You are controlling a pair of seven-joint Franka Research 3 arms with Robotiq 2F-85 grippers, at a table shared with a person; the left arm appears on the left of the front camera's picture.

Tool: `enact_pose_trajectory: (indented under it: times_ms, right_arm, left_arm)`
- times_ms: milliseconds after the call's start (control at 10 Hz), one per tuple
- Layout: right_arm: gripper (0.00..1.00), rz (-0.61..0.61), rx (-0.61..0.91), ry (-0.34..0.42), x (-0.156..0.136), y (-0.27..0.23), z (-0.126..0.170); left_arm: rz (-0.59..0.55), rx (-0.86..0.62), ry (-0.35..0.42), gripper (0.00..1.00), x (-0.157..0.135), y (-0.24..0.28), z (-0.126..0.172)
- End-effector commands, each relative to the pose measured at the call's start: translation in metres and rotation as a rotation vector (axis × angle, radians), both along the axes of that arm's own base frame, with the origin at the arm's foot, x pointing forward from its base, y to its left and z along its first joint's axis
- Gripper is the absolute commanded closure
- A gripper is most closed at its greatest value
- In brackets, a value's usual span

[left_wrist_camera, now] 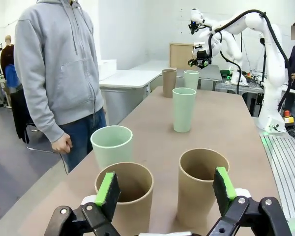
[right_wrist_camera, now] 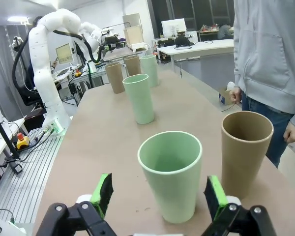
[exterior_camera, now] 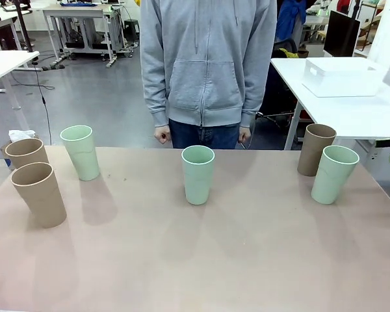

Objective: Stack the cups and store them in the basket.
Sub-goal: Pick up two Reusable plastic cups , one in each hand.

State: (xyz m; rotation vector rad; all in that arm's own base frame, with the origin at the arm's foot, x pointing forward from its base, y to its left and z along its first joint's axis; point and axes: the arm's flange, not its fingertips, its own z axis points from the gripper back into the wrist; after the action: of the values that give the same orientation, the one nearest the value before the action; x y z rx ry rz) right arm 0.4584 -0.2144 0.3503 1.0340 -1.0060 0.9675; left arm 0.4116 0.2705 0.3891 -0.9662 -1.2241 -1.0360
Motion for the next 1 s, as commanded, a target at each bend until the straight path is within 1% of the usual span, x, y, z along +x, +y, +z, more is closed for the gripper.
enact_pose_trajectory:
  times_ms: [0, 100, 200, 400, 700, 900]
  right_arm:
    - [0.00, 0.015, 0.020, -0.043, 0.003, 0.008, -0.019]
    - [0.00, 0.007, 0.028, -0.096, 0.006, 0.012, -0.034]
    - [0.00, -0.003, 0.065, -0.141, 0.008, 0.013, -0.047]
    - [0.00, -0.017, 0.112, -0.203, 0.010, 0.016, -0.069]
    - [0.00, -0.012, 0.154, -0.212, 0.014, 0.027, -0.096]
    - [0.00, -0.008, 0.147, -0.215, 0.021, 0.033, -0.112]
  left_arm:
    - [-0.014, 0.007, 0.005, 0.00, 0.022, 0.001, -0.019]
    - [-0.037, -0.003, 0.011, 0.00, 0.035, 0.000, -0.031]
    - [-0.055, -0.028, -0.006, 0.00, 0.044, 0.001, -0.042]
    - [-0.078, -0.076, -0.016, 0.00, 0.054, -0.002, -0.065]
    - [-0.042, -0.084, -0.002, 0.00, 0.064, -0.007, -0.103]
    - [-0.039, -0.092, -0.003, 0.00, 0.065, -0.014, -0.120]
